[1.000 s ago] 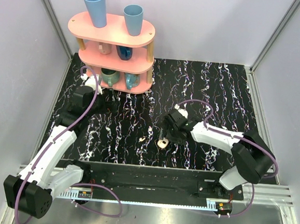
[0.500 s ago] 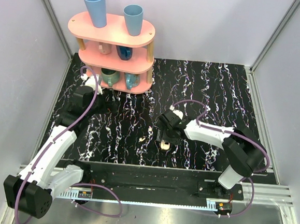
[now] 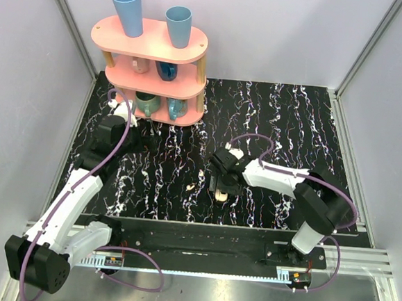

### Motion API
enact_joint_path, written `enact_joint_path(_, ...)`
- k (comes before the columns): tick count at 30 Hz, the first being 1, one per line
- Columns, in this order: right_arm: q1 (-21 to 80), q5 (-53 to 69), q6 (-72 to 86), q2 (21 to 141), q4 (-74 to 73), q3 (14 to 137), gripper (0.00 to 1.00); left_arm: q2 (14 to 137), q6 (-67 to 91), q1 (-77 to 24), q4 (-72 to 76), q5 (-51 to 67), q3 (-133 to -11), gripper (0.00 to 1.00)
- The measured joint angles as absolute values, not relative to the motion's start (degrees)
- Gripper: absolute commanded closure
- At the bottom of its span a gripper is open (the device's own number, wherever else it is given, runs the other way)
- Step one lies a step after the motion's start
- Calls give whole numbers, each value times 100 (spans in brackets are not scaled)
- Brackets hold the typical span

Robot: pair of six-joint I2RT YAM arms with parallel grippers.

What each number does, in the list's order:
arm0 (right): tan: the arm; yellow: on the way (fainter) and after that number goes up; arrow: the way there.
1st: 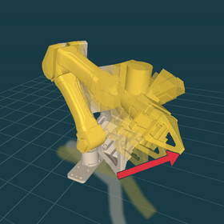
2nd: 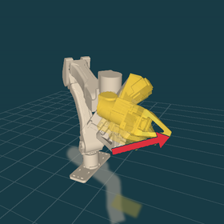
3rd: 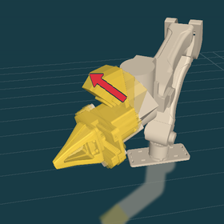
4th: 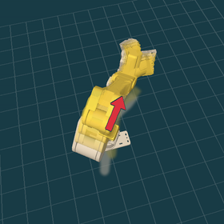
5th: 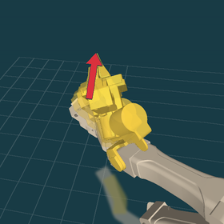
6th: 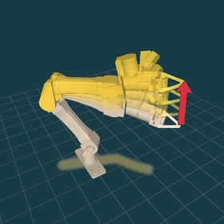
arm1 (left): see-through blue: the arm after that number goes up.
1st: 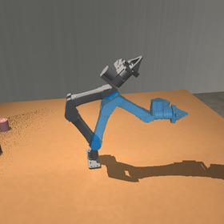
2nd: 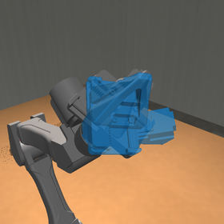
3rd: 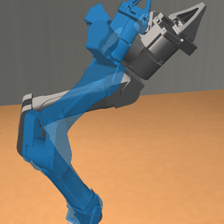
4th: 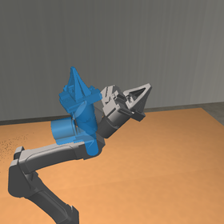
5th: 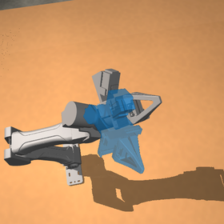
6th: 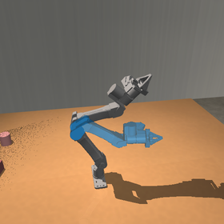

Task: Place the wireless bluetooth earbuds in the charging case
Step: Pick up the charging case from the center of the board.

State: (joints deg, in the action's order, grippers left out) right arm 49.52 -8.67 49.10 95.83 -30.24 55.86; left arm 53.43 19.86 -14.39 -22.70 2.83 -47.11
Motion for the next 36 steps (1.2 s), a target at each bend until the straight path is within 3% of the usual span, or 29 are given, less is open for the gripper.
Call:
enact_joint_path(14,5304,-1774,4939,10425,-3898,6595,32,5328,1997,-1439,-2272,285,-4711,1)
enact_joint_path(26,5422,-2012,5096,10457,-4139,6650,40,5245,1997,-1466,-2283,283,-4711,1)
enact_joint_path(28,5422,-2012,5105,10453,-4143,6641,51,5245,1997,-1468,-2285,283,-4711,1)
enact_joint_path(32,5424,-2016,5100,10453,-4158,6641,51,5245,2001,-1474,-2283,281,-4709,1)
enact_joint_path(36,5426,-2018,5096,10425,-4128,6615,61,5245,2018,-1485,-2274,272,-4681,1)
